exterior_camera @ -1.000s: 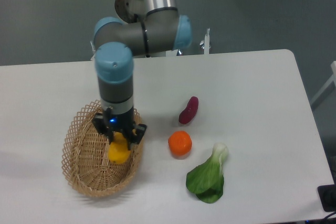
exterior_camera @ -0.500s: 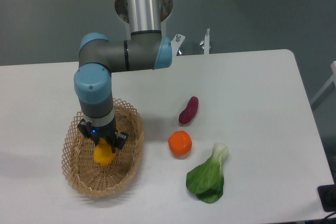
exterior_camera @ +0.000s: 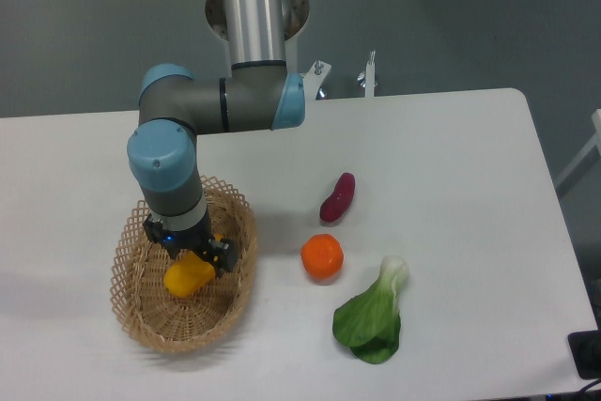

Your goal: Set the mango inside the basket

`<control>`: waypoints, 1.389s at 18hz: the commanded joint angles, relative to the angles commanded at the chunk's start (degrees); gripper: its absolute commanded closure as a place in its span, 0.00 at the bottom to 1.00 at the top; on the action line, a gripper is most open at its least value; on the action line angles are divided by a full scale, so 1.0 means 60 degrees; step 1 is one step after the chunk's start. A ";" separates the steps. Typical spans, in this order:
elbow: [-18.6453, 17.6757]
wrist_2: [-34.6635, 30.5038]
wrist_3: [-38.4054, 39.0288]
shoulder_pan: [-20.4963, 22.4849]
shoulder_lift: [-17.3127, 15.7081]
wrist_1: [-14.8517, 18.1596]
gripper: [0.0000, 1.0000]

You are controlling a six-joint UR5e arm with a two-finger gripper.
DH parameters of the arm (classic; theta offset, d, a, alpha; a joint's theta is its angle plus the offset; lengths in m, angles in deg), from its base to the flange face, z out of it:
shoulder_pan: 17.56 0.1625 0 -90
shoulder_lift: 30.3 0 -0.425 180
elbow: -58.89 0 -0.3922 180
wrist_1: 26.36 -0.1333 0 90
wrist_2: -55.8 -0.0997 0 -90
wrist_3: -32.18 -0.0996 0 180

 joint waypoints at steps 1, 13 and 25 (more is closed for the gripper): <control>0.0190 -0.0073 -0.0015 0.0029 -0.0015 0.0000 0.00; 0.1071 -0.0044 -0.1375 0.1595 -0.0907 0.0745 0.00; 0.1056 0.0044 -0.4510 0.3690 -0.1684 0.2299 0.00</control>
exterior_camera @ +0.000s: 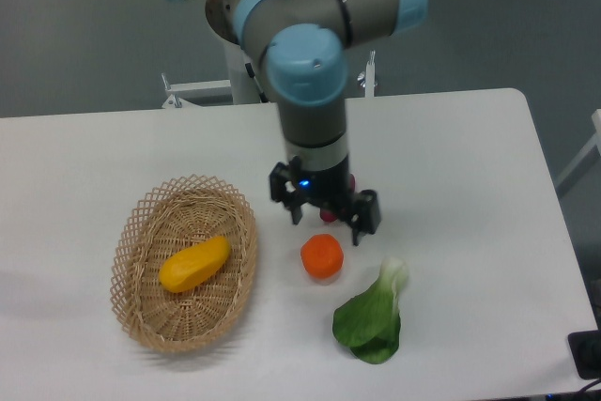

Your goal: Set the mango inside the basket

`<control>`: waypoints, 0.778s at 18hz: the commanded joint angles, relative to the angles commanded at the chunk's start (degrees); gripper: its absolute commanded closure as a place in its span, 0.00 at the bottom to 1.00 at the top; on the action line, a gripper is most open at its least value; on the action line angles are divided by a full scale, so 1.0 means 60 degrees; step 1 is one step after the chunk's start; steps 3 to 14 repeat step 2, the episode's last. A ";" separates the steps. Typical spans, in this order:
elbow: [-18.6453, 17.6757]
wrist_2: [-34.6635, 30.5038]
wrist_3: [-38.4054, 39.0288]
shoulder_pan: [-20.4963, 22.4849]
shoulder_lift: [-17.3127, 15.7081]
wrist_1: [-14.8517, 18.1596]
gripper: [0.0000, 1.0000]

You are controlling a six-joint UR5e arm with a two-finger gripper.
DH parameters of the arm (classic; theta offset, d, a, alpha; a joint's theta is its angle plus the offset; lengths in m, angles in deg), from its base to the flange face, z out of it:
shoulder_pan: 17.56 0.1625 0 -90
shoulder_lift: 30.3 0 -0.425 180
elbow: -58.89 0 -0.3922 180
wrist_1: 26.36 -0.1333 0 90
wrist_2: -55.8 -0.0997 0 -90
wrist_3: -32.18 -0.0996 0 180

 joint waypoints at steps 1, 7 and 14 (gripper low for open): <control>-0.0029 0.0015 -0.0191 0.0147 0.0000 0.0015 0.00; -0.0073 0.0029 -0.0366 0.0221 0.0000 0.0001 0.00; -0.0073 0.0029 -0.0366 0.0221 0.0000 0.0001 0.00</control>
